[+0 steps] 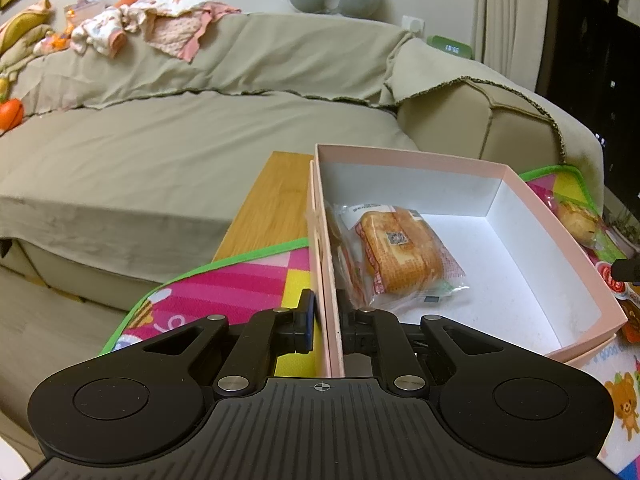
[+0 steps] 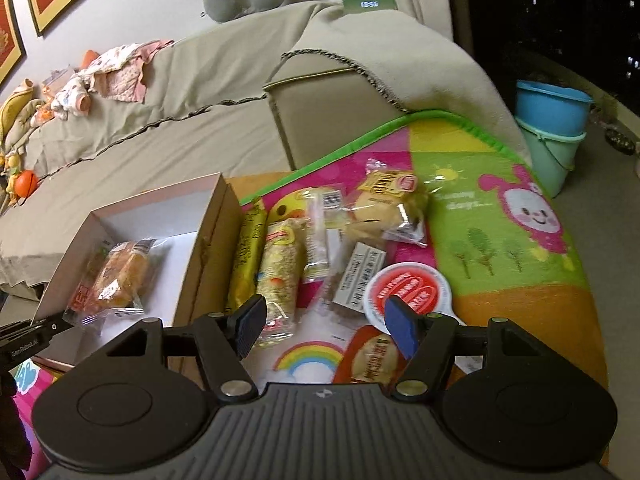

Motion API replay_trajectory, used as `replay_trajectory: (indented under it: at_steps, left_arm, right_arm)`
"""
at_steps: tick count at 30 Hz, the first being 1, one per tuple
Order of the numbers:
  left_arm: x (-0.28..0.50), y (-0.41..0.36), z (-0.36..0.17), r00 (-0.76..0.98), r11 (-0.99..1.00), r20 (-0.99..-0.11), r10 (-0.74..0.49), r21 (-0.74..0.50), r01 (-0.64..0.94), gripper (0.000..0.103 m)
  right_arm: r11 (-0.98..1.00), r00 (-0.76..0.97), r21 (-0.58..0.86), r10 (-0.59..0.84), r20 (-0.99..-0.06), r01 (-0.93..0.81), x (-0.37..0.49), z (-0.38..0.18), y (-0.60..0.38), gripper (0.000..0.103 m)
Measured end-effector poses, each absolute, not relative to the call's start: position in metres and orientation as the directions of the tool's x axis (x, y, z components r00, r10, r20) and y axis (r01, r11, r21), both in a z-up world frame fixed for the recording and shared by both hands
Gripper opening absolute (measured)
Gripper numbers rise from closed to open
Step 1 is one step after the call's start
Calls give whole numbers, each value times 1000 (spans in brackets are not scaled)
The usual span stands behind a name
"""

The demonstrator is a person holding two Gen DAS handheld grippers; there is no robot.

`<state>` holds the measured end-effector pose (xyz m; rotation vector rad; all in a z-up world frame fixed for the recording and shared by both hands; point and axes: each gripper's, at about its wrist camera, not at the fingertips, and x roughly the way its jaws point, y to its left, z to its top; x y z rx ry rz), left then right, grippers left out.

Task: Organize objects
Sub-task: 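Move the right tool to the red quail egg pouch and grasp it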

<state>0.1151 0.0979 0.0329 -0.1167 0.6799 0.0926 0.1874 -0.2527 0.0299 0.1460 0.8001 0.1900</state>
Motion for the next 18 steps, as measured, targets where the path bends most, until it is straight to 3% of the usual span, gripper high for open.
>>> replay_trajectory:
  at_steps: [18]
  left_arm:
    - [115, 98, 33, 773, 990, -633, 49, -73, -123, 12]
  right_arm:
    - [993, 675, 105, 118, -729, -60, 159, 5, -285, 67]
